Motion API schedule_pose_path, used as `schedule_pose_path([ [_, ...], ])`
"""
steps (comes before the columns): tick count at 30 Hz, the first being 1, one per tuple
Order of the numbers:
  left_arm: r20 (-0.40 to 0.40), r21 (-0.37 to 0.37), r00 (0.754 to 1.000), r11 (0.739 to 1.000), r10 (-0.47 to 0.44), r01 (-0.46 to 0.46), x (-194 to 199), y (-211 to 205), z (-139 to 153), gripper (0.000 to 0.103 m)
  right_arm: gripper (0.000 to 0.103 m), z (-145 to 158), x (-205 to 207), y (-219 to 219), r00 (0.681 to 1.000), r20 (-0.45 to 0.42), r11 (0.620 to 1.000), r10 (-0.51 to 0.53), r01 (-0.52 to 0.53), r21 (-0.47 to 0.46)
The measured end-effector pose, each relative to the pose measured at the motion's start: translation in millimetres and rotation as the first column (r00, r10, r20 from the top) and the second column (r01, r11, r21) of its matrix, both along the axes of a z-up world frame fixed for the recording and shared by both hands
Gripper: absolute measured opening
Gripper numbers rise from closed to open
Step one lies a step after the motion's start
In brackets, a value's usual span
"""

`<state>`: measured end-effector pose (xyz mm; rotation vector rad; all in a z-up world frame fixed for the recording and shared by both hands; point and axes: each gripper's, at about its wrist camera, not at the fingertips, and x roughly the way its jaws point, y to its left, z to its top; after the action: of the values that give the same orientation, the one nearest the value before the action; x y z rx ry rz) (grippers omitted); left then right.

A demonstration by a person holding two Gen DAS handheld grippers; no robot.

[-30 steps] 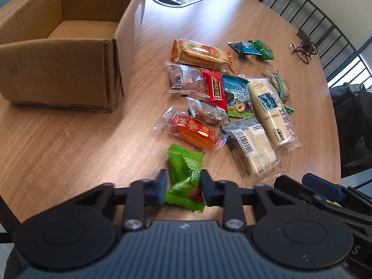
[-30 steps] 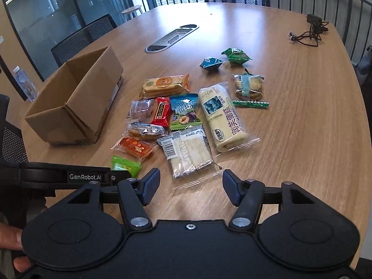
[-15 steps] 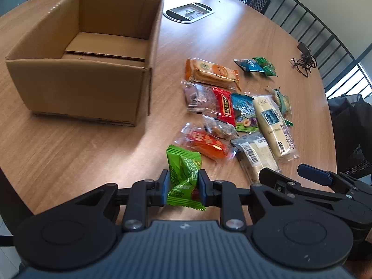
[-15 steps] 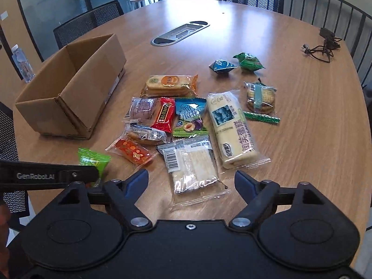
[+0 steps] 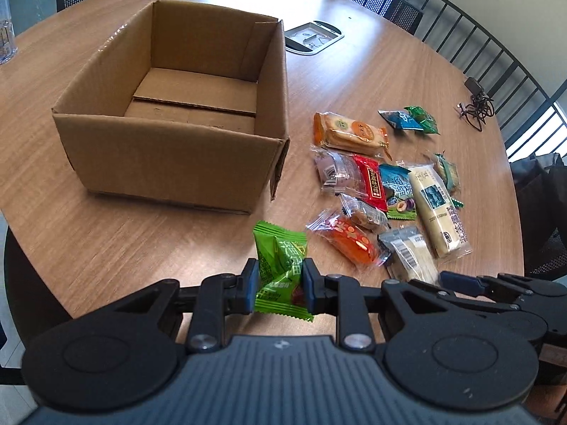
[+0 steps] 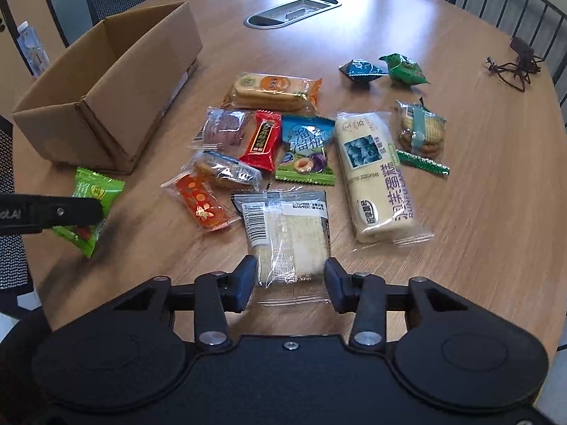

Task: Organize snacks
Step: 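Carry the green packet in the left tool while the right tool grasps the white bread pack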

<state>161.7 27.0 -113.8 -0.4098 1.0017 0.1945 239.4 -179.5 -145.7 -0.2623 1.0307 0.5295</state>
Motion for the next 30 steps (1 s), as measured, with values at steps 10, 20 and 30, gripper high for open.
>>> schedule_pose_path([
  [10,0.024,0.002,1.0,1.0,0.005,-0.005,-11,7,12,0.025,0.036,19,-13,-12,0.999,-0.026,0.996,-0.046,0.048,0.077],
  [20,0.09,0.001,0.996,1.0,0.002,-0.002,-24,14,41,0.025,0.036,50,-25,-7,0.999,0.002,0.982,-0.051,0.05,0.184],
  [30,0.19,-0.015,0.981,1.0,0.026,-0.024,-27,36,81,0.025,0.036,86,-22,8,0.998,0.05,0.965,-0.044,0.029,0.261],
])
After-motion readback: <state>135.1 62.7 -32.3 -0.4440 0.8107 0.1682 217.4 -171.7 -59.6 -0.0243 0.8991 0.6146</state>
